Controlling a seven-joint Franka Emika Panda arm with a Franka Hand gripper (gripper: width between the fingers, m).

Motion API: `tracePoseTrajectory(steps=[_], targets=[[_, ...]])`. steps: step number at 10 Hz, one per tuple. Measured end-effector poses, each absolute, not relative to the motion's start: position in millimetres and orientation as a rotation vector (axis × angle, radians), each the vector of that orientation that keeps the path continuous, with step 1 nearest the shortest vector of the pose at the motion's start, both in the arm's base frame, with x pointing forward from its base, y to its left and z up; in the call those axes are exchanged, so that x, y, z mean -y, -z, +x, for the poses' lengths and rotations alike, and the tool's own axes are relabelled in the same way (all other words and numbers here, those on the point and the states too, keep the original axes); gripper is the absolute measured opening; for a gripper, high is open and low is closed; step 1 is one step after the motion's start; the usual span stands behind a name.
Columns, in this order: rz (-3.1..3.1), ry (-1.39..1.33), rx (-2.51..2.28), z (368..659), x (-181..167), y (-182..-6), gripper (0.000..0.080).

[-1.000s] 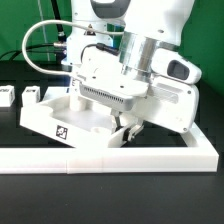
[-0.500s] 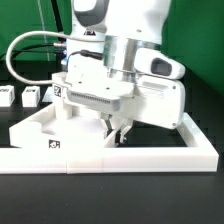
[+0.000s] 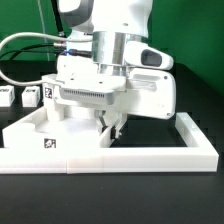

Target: Assemble square table

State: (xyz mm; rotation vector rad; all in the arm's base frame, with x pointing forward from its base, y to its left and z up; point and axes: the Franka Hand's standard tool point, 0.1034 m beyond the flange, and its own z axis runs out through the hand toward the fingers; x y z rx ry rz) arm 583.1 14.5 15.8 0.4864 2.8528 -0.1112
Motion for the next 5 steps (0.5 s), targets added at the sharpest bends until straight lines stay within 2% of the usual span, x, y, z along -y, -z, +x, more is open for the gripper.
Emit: tracePoseTrajectory(steps=[5], targets=[[-0.034, 0.21, -2.907, 578.6, -7.0, -12.0, 0.0063]])
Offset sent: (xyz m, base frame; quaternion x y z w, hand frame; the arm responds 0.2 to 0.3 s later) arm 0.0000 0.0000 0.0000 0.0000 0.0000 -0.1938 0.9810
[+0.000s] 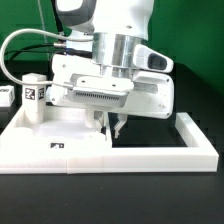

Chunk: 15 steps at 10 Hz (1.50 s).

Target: Assemble square table

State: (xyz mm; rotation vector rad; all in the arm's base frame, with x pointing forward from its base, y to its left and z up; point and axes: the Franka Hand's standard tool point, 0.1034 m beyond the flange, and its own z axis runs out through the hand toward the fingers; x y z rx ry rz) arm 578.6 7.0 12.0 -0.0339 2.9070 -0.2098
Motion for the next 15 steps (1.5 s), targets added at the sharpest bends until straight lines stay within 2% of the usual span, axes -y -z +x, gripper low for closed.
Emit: tracePoseTrajectory(steps=[6, 13, 15], targets=[[-0.005, 0.204, -2.909, 578.2, 14.1, -10.3, 0.0063], [0.021, 0.2, -2.908, 578.2, 13.0, -10.3, 0.0063], [0.052, 0.183, -2.906, 578.0, -1.3, -10.2, 0.0063]])
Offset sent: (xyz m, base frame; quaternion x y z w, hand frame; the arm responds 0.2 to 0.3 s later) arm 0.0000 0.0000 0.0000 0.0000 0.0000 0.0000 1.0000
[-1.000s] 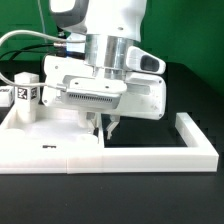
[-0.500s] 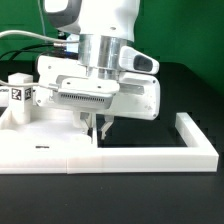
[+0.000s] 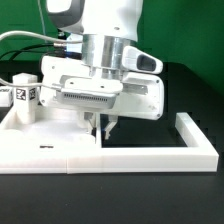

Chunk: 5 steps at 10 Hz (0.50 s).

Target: Assemble square table

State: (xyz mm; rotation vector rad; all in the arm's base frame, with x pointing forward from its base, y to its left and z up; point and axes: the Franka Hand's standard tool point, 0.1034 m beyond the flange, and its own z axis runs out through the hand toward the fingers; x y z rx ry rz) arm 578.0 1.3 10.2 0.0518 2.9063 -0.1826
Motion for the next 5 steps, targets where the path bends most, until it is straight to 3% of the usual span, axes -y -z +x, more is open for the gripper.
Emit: tracePoseTrajectory(steps=[5], targets=[[0.12, 0.148, -2.901, 576.4, -59.5, -11.2, 0.0063]])
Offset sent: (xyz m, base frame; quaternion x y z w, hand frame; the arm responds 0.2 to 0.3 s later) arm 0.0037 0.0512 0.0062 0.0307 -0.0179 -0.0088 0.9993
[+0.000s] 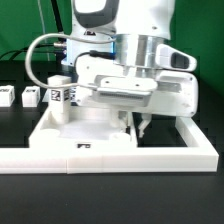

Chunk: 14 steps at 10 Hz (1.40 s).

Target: Assemble square table

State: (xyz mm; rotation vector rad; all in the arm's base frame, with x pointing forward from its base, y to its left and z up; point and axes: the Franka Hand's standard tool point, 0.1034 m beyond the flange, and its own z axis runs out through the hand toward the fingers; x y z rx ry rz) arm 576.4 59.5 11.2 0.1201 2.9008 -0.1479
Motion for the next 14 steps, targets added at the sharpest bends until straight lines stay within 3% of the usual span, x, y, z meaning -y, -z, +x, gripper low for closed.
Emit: tracePoseTrajectory(steps=[9, 10, 11, 12, 13, 14], targets=[[0.079, 0.191, -2.935, 567.8, -126.0, -10.9, 0.0063], [0.102, 0.218, -2.94, 567.4, -122.0, -11.3, 0.0129], [0.114, 0.238, -2.942, 567.8, -115.5, -12.1, 0.0129], [0.132, 0.251, -2.939, 569.2, -111.3, -14.8, 0.0324], [0.245, 0.283, -2.915, 571.4, -108.7, -28.7, 0.046], [0.259, 0.287, -2.897, 574.3, -110.0, -41.1, 0.046]])
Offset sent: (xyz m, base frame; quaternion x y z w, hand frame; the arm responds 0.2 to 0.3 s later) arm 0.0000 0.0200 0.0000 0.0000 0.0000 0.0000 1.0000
